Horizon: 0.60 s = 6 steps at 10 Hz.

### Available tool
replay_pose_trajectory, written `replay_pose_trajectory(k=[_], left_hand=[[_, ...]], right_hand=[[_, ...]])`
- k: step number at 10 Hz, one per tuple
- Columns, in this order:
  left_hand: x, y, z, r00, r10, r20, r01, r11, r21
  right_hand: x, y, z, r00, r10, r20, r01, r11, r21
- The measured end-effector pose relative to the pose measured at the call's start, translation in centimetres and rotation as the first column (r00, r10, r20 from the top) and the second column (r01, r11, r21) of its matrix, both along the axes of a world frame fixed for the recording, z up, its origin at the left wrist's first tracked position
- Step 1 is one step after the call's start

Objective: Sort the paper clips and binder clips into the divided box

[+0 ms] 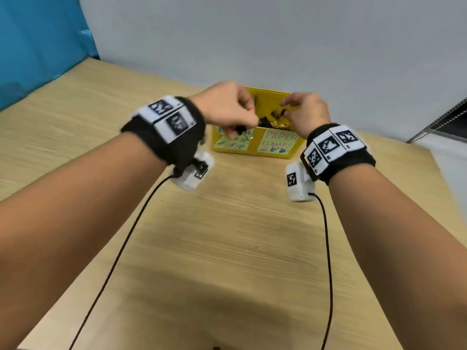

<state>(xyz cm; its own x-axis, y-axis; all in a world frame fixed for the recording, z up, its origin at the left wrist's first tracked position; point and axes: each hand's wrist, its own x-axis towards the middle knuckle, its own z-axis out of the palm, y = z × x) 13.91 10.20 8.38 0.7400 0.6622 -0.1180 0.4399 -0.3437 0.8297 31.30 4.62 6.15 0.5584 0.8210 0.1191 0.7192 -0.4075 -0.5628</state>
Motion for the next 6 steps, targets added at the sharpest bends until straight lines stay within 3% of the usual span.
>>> replay_pose_trajectory(k=[1, 3, 4, 6], left_hand=[[4.9, 0.7, 1.6, 0.996, -0.071, -0.061, 0.077, 0.99, 0.114], [9.5, 1.6, -0.9, 0.96, -0.063, -0.273, 0.169, 0.907, 0.385], [9.3, 1.6, -2.2, 0.929, -0.047, -0.368, 0.212, 0.882, 0.421], [7.4, 0.6, -1.8, 0.944, 0.041, -0.328, 0.144, 0.843, 0.519]], right_hand=[[0.9, -0.5, 0.2, 0.998, -0.001, 0.068, 0.005, 0.998, -0.062], [1.3, -2.5, -1.1, 0.987, 0.07, 0.147, -0.041, 0.981, -0.188], [0.8, -3.1, -1.9, 0.994, 0.034, 0.104, -0.019, 0.99, -0.141], [-0.3, -5.2, -1.9, 0.996, 0.015, 0.083, -0.01, 0.998, -0.059]])
